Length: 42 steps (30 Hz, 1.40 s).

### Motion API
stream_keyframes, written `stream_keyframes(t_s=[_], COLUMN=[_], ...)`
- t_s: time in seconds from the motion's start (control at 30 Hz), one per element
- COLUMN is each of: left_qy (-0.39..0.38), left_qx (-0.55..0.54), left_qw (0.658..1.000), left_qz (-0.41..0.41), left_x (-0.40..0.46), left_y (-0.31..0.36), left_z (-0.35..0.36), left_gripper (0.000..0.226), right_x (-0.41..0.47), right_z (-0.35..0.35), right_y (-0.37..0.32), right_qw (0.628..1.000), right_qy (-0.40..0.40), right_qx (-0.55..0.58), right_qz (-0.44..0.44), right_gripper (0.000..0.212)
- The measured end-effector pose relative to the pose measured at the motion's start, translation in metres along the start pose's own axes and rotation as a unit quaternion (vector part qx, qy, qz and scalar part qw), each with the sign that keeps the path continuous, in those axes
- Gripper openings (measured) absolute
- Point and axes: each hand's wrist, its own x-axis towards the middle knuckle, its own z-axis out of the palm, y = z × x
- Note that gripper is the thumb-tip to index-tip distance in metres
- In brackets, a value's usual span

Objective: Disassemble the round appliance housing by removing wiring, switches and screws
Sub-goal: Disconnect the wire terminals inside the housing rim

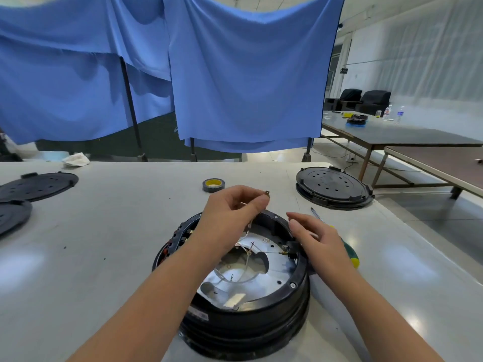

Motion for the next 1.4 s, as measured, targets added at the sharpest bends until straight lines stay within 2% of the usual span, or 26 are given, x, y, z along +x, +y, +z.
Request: stream_keyframes(t_s=[0.1,0.2,0.3,0.6,0.77,0.9,0.97,1.13,1.3,1.4], left_qy=[-0.016,-0.022,-0.026,-0.024,-0.041,-0.023,-0.043,-0.141,-0.176,-0.204], left_qx=[-0.122,-0.254,-0.332,-0.318,-0.231,-0.064,0.034,0.273,0.321,0.354], left_qw=[0.992,0.964,0.938,0.944,0.97,0.996,0.997,0.952,0.931,0.913], left_qz=[-0.033,-0.074,-0.094,-0.081,-0.058,-0.05,-0.049,-0.003,-0.009,-0.002], left_x=[-0.005,-0.008,-0.011,-0.014,-0.011,-0.002,0.001,-0.001,0.004,0.005], left_y=[0.006,0.008,0.01,0.003,0.002,0.002,0.001,-0.01,-0.015,-0.018], left_z=[0.0,-0.001,-0.003,0.001,0.002,-0.003,-0.003,0.015,0.019,0.019], left_gripper=[0.011,0.021,0.02,0.018,0.031,0.023,0.021,0.013,0.014,0.014], right_x=[-0.006,-0.013,-0.018,-0.023,-0.016,0.004,0.018,0.045,0.055,0.057], right_z=[-0.006,-0.007,0.0,0.013,0.003,-0.02,-0.034,-0.044,-0.03,-0.026], right_y=[-0.012,-0.027,-0.041,-0.054,-0.051,-0.036,-0.024,0.01,0.021,0.02], right_qw=[0.998,0.991,0.982,0.984,0.979,0.976,0.968,0.905,0.876,0.884], right_qy=[0.003,-0.06,-0.097,-0.095,-0.094,-0.044,-0.007,-0.007,-0.023,-0.026], right_qx=[-0.038,-0.053,-0.081,-0.066,-0.117,-0.186,-0.243,-0.423,-0.476,-0.462], right_qz=[-0.055,-0.105,-0.14,-0.138,-0.135,-0.108,-0.065,0.047,0.076,0.075], right_gripper=[0.013,0.013,0.015,0.009,0.01,0.01,0.011,0.008,0.006,0.007])
